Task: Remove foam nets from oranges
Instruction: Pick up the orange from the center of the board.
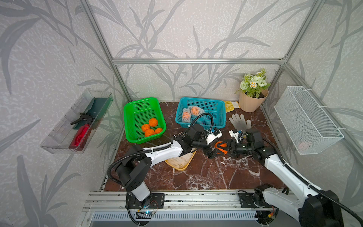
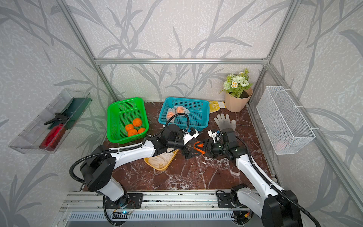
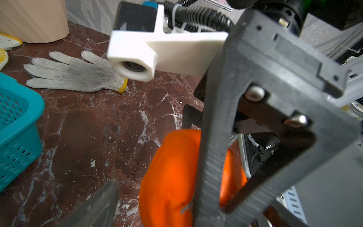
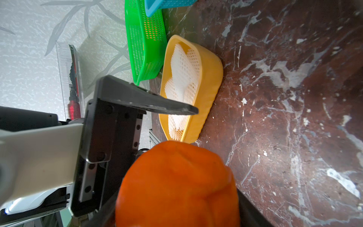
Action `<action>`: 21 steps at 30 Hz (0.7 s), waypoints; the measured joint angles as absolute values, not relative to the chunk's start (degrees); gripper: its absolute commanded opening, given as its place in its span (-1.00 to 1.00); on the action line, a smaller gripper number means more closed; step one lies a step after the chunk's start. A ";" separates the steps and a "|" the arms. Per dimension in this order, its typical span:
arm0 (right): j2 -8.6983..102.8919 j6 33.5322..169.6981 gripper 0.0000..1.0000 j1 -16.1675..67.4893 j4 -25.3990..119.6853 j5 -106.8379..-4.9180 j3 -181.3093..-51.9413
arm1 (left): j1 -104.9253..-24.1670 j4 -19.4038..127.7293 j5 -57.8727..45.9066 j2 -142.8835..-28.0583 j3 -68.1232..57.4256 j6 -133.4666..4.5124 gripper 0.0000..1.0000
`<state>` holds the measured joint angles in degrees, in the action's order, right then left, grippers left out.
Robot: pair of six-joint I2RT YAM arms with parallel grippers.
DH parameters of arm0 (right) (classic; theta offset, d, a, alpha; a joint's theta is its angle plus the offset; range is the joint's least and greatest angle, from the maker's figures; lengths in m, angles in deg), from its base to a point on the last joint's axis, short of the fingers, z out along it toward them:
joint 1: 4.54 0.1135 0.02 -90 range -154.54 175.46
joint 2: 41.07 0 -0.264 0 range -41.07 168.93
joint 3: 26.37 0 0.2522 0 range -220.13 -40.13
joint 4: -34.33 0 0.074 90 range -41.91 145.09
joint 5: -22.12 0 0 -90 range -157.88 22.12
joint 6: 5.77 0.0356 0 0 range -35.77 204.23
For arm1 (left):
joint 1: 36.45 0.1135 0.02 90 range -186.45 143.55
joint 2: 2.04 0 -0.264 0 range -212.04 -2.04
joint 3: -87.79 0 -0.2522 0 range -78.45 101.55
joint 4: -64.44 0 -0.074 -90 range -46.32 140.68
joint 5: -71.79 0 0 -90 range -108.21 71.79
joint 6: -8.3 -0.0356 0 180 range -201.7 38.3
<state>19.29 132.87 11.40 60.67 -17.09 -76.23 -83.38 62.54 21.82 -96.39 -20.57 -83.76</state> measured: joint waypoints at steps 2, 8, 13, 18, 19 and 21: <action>19.47 133.75 0.42 11.80 59.12 -16.76 -75.93 | -83.43 62.69 22.17 -96.91 -20.54 -83.35 0.83; 19.77 135.43 0.42 12.37 56.45 -16.37 -74.57 | -83.67 62.87 23.46 -98.11 -20.54 -82.34 0.59; 20.12 135.76 0.59 12.39 55.34 -16.31 -74.57 | -83.69 63.11 24.16 -98.18 -20.54 -82.10 0.28; 20.43 135.34 0.76 12.54 55.27 -15.37 -74.57 | -83.49 62.93 23.87 -98.18 -20.54 -81.71 0.02; 20.58 135.10 0.80 12.63 55.41 -15.30 -74.57 | -83.36 62.84 23.85 -98.16 -20.54 -81.69 -0.02; 20.82 134.71 0.87 12.67 55.78 -15.30 -74.59 | -83.04 62.69 23.81 -98.14 -20.54 -81.64 -0.05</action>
<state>20.82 134.71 12.67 55.78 -15.30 -74.59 -83.04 62.69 23.81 -98.14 -20.54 -81.64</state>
